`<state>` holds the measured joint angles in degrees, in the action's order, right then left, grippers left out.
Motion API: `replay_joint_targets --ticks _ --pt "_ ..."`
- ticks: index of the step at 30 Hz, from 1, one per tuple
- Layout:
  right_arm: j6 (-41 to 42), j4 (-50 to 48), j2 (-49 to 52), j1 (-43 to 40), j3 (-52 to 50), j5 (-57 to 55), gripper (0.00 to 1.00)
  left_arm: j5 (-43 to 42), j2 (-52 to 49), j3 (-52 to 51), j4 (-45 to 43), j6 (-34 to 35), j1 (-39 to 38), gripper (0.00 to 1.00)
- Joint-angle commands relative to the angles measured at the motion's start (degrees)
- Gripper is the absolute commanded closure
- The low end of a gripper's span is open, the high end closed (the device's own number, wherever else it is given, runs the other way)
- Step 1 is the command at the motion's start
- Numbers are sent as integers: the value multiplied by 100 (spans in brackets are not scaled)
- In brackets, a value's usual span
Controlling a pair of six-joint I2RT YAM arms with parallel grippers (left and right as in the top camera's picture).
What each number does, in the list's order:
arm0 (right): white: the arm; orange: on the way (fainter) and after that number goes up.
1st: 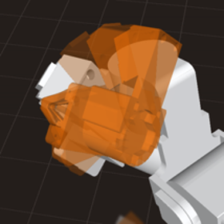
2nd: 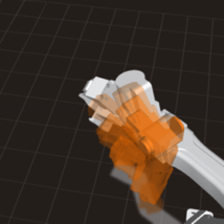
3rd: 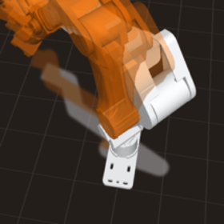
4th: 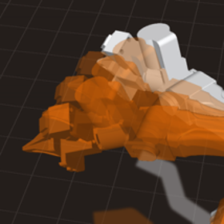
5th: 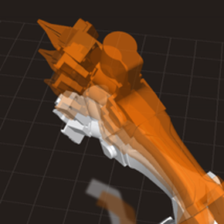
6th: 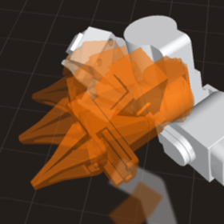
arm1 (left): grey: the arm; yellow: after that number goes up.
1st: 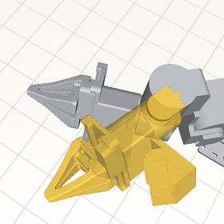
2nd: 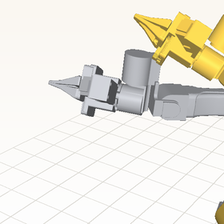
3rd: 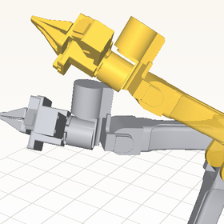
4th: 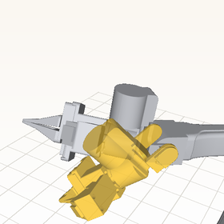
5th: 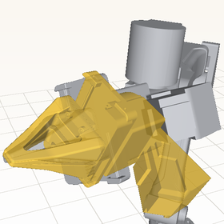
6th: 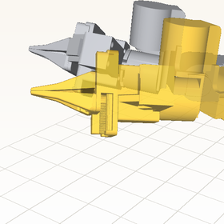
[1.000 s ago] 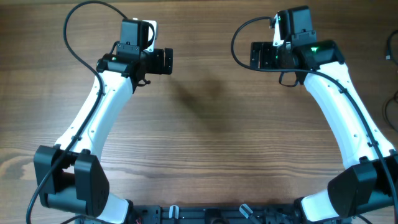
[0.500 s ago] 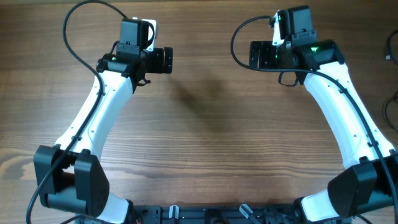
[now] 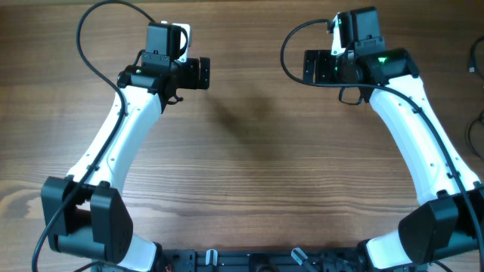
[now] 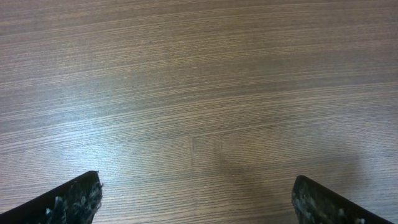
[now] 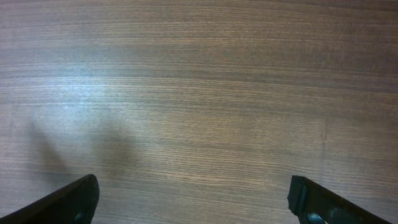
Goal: Untangle cables
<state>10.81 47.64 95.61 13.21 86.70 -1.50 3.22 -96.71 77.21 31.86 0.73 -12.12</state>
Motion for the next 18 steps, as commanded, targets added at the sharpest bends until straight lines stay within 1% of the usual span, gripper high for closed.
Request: replay_joint_targets --ticks 1,18 --pt "26 -26 63 11 -11 72 0 92 -81 37 2 -70 -9 0" --pt "24 -26 63 11 -11 72 0 96 -81 37 92 -72 -9 0"
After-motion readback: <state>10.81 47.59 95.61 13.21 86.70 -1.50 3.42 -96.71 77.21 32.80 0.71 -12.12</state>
